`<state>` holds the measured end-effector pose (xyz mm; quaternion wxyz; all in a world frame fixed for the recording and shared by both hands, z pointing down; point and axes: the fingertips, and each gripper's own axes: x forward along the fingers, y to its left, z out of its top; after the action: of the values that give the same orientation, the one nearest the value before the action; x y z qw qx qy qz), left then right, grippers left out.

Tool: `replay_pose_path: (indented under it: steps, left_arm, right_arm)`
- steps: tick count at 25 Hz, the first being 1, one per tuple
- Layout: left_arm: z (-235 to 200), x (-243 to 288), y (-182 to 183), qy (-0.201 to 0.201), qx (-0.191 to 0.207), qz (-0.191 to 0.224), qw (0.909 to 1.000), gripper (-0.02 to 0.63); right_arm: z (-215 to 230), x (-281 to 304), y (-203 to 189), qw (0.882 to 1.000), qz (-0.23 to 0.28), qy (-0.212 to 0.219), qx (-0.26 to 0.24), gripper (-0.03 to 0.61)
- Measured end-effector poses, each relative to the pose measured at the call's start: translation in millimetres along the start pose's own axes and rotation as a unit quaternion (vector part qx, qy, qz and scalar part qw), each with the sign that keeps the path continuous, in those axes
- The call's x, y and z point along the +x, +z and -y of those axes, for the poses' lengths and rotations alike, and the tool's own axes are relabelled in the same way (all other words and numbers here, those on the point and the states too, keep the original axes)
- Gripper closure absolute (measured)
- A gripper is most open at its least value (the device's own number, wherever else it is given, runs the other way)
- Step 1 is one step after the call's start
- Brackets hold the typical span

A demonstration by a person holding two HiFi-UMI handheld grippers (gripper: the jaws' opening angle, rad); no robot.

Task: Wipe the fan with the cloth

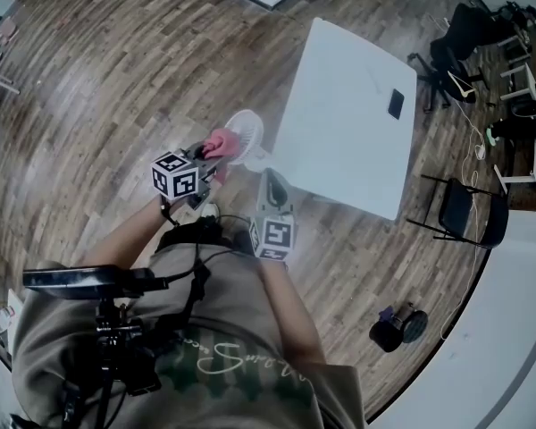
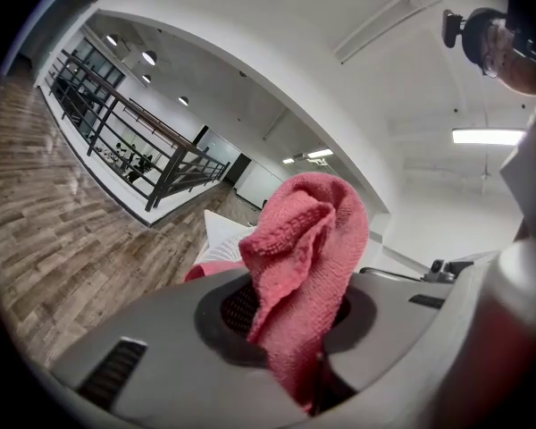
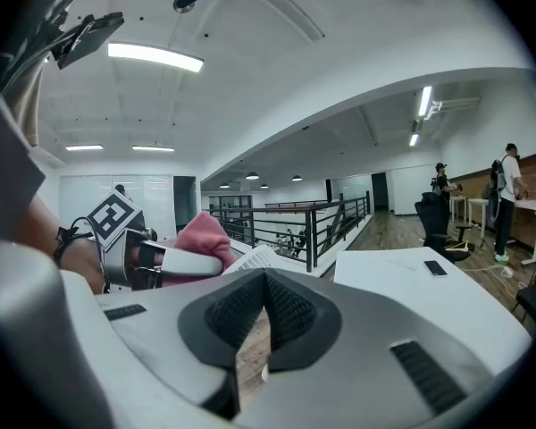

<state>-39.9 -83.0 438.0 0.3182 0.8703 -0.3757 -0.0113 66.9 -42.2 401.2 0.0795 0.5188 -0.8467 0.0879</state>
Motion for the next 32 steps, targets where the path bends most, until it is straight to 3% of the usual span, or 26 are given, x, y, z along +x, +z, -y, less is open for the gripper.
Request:
replay_pose_path:
  steps: [7, 15, 20, 26, 29, 32]
  left_arm:
    - [8, 7, 10, 0.013, -0.007, 0.017, 0.9998, 0.514]
    - [35, 21, 32, 0.025, 0.051, 0.035, 0.9978, 0.514]
    - [50, 24, 51, 0.033, 0.026, 0.07, 0.9966, 0.514]
    - [72, 14, 64, 0.051, 0.102, 0.1, 0.9884, 0.514]
    - [74, 11, 65, 0.055, 0.094, 0.111, 0.9879, 0.515]
    - [73, 9, 71, 0.055, 0.087, 0.123, 0.987, 0.515]
  right_arm:
    - [16, 0, 2, 1.0, 0.006, 0.012, 0.003, 0.552]
    - [33, 6, 10, 1.0, 0.011, 0.028, 0.008, 0.552]
    - [32, 6, 17, 0.998, 0.03, 0.05, 0.018, 0.552]
    - [9, 1, 60, 0.987, 0.103, 0.117, 0.031, 0.552]
    - [-11, -15, 95, 0.972, 0.143, 0.184, 0.033, 0.552]
    - [-19, -26, 117, 0.965, 0.161, 0.204, 0.027, 0.551]
